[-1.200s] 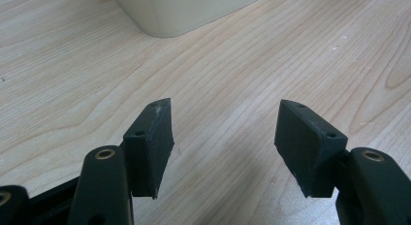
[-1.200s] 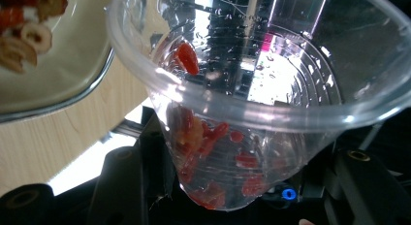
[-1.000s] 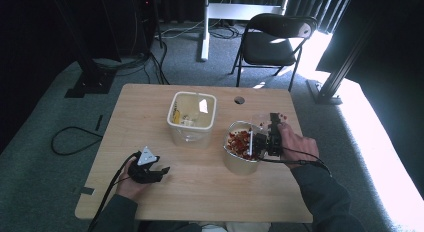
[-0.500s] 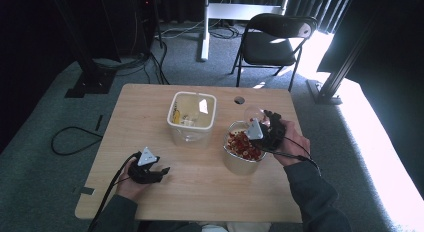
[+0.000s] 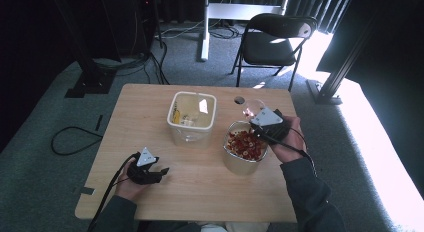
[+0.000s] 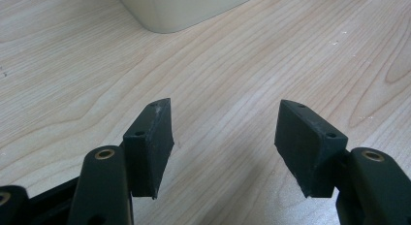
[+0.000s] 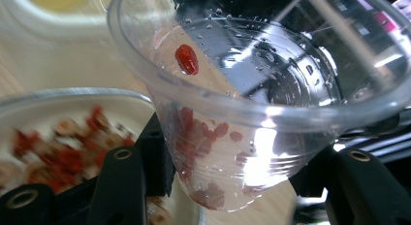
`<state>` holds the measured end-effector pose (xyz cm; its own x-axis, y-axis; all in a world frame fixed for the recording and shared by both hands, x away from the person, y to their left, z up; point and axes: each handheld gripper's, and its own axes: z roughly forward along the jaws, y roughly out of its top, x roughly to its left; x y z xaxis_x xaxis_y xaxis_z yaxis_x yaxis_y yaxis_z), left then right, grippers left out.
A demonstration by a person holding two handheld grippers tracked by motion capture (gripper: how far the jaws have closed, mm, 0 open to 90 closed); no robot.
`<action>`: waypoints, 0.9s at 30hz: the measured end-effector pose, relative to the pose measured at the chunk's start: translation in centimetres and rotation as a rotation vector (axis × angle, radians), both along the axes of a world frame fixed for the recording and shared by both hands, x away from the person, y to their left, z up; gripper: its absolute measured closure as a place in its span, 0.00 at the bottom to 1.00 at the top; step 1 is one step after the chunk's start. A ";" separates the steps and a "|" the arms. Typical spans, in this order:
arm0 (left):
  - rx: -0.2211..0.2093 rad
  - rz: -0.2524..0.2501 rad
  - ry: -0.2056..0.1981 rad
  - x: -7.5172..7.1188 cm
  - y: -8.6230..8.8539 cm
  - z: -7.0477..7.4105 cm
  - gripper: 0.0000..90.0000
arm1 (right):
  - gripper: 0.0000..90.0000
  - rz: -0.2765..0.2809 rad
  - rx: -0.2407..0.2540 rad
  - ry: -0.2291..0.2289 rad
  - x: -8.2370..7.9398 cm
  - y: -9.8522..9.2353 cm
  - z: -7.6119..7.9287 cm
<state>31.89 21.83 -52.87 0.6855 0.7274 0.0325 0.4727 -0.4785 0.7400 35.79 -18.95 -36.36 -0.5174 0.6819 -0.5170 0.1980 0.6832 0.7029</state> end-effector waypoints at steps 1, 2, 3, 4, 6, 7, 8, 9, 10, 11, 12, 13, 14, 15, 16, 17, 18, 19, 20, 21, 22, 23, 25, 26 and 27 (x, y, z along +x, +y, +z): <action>0.000 0.000 0.000 0.0 0.0 0.0 0.44 | 0.50 0.004 0.016 0.004 0.1 0.0 0.1; 0.000 0.000 0.000 0.0 0.0 0.0 0.44 | 0.50 0.011 0.040 0.014 0.1 -0.1 0.2; -0.001 0.000 0.000 0.0 0.0 0.0 0.44 | 0.50 0.016 0.071 0.026 0.2 -0.2 0.3; 0.000 0.001 0.000 0.0 0.0 0.0 0.44 | 0.50 0.026 0.103 0.039 0.3 -0.3 0.5; 0.000 0.001 0.001 0.0 0.0 0.0 0.44 | 0.50 0.042 0.160 0.064 0.5 -0.3 0.7; 0.000 0.000 0.000 0.0 0.0 0.0 0.44 | 0.50 0.048 0.185 0.074 0.6 -0.3 0.8; 0.000 0.000 0.000 0.0 0.0 0.0 0.44 | 0.50 0.061 0.211 0.084 0.7 -0.3 1.0; 0.001 0.000 0.000 0.0 0.0 0.0 0.44 | 0.50 0.065 0.231 0.094 0.8 -0.2 1.1; 0.000 0.000 0.001 0.0 0.0 0.0 0.44 | 0.50 0.074 0.256 0.105 0.9 -0.2 1.2; 0.000 -0.001 0.001 0.0 0.0 0.0 0.44 | 0.50 0.082 0.276 0.117 1.0 -0.1 1.3; 0.000 -0.001 0.001 0.0 0.0 0.0 0.44 | 0.50 0.088 0.291 0.128 1.1 0.0 1.4; 0.000 -0.001 0.001 0.0 0.0 0.0 0.44 | 0.50 0.093 0.306 0.134 1.2 0.1 1.5; -0.001 0.000 0.001 0.0 0.0 0.0 0.44 | 0.50 0.098 0.321 0.143 1.4 0.3 1.6; 0.000 -0.001 0.000 0.0 0.0 0.0 0.44 | 0.50 0.100 0.331 0.150 1.5 0.5 1.6; 0.000 -0.002 0.000 0.0 0.0 0.0 0.44 | 0.50 0.103 0.330 0.151 1.5 0.8 1.7; 0.000 -0.002 0.001 0.0 0.0 0.0 0.44 | 0.50 0.110 0.330 0.152 1.6 1.1 1.8; 0.000 -0.002 0.000 0.0 0.0 0.0 0.44 | 0.50 0.118 0.330 0.151 1.6 1.5 1.9; -0.001 -0.002 0.001 0.0 0.0 0.0 0.44 | 0.50 0.129 0.329 0.150 1.6 1.9 2.0; -0.001 -0.003 0.001 0.0 0.0 0.0 0.44 | 0.50 0.138 0.329 0.156 1.7 2.3 2.1; -0.001 -0.003 0.001 0.1 0.0 0.0 0.44 | 0.50 0.149 0.330 0.156 1.7 2.8 2.2; -0.001 -0.003 0.001 0.1 0.0 0.0 0.44 | 0.50 0.158 0.332 0.156 1.8 3.2 2.4; 0.000 -0.004 0.000 0.1 -0.1 0.0 0.44 | 0.50 0.166 0.335 0.158 1.8 3.7 2.5; -0.001 -0.004 0.000 0.1 -0.1 0.0 0.44 | 0.50 0.184 0.337 0.162 2.0 4.5 2.9; -0.001 -0.004 -0.001 0.1 0.0 0.0 0.44 | 0.50 0.195 0.342 0.164 2.1 5.0 3.1; -0.001 -0.005 0.000 0.1 0.0 0.0 0.44 | 0.50 0.206 0.348 0.169 2.3 5.4 3.3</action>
